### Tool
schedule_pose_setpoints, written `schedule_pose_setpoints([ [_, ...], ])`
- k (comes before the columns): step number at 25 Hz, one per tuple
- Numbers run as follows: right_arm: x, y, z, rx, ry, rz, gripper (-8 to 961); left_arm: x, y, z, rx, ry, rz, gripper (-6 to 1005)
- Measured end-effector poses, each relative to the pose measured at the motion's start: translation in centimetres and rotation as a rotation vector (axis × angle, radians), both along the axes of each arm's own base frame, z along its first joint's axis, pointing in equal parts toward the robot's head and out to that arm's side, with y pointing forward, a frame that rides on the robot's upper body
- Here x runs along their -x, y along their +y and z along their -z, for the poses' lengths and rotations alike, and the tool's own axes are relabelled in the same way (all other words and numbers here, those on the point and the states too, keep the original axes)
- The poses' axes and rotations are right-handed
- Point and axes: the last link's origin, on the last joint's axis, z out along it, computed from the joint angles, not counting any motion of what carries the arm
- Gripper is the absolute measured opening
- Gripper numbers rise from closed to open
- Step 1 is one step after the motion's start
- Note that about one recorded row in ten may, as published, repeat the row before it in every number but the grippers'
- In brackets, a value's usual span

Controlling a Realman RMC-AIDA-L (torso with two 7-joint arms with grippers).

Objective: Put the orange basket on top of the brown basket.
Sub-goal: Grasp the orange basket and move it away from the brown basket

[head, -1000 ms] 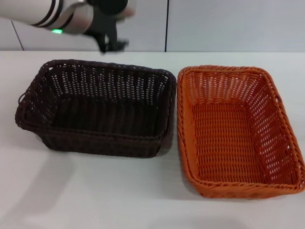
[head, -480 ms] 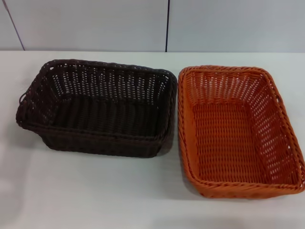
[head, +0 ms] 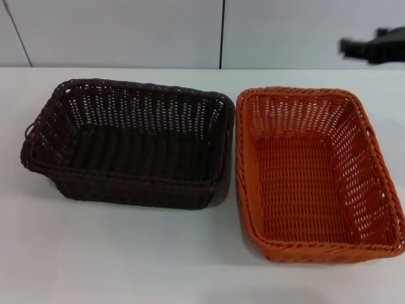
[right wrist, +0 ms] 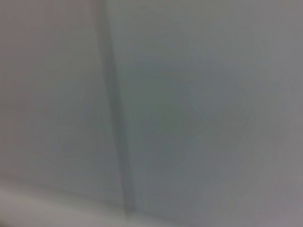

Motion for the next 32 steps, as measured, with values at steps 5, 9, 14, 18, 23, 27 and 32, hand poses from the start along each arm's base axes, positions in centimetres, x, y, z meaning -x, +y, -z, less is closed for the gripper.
schedule_pose_setpoints([
  [5,3.8,-2.1,-0.2,0.363,-0.063,-0.076,727,1.4,0.0,1.1,0.029,-0.009,-0.047,802],
  [9,4.7,-4.4,0.1,0.608,-0.123,-0.115,727,1.7,0.4,1.5,0.046,-0.01,-0.062,802],
  [14,4.3,-6.3,1.5,0.824,-0.185,-0.105,726,2.1,0.8,2.0,0.066,-0.012,-0.083,802],
  [18,4.0,-7.2,2.8,0.952,-0.227,-0.098,726,2.4,1.3,2.5,0.08,-0.027,-0.099,802],
  [23,3.6,-7.3,3.9,1.004,-0.307,-0.072,726,2.5,1.3,2.5,0.083,-0.029,-0.101,802],
  [27,3.5,-7.0,5.0,1.029,-0.362,-0.054,726,2.5,1.3,2.6,0.085,-0.031,-0.101,802],
  [32,3.4,-6.5,6.3,1.058,-0.402,-0.046,726,2.6,1.2,2.8,0.093,-0.035,-0.109,802],
])
